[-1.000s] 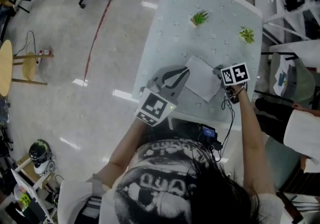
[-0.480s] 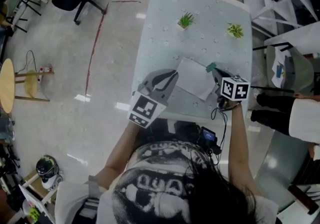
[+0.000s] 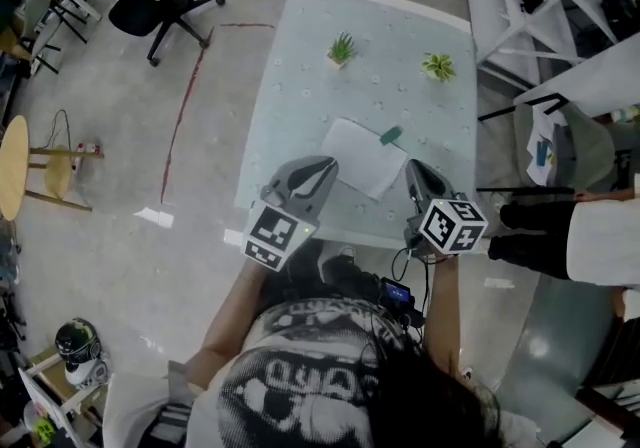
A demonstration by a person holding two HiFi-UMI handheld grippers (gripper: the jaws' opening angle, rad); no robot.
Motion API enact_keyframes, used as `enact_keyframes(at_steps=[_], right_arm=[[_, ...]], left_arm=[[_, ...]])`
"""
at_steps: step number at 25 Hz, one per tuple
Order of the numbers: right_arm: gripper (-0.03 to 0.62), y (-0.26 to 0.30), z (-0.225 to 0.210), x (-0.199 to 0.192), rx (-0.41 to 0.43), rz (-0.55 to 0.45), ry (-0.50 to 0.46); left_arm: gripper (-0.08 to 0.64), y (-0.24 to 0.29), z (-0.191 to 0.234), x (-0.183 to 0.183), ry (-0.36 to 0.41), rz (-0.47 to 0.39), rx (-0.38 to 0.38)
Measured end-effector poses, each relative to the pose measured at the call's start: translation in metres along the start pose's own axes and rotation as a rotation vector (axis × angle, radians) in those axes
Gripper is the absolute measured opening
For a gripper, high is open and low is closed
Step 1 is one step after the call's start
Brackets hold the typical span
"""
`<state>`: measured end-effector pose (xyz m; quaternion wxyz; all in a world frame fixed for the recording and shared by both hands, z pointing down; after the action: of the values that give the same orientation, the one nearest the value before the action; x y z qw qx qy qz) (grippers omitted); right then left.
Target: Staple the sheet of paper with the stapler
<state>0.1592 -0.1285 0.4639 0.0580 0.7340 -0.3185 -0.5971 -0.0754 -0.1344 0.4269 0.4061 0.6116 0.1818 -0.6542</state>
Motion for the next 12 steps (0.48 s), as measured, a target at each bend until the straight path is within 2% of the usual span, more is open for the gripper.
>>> enact_keyframes(at_steps=[4,12], right_arm=[[-0.008,-0.046,0.014,-0.005,0.036,-0.068,-0.011],[-0.009,-0.104,0.023,-0.009,0.14,-0.169,-0.125]], left_arm=[[0.012,-0.009,-0.042,-0.009,-0.017,0.021,0.018],[0.012,-0.011,-0.112,-0.013,0.014,-0.013,0.048]])
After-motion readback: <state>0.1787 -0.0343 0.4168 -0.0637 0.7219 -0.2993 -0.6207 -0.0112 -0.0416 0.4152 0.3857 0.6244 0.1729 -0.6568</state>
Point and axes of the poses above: the fingertips, and each gripper's own axes: y forward along the fingers, z to its left, x out of its top, the point moved 7 cm from there along -y, backward along the fingers, and after that the axes turned 7 degrees about -y, right-handed, at the moved point
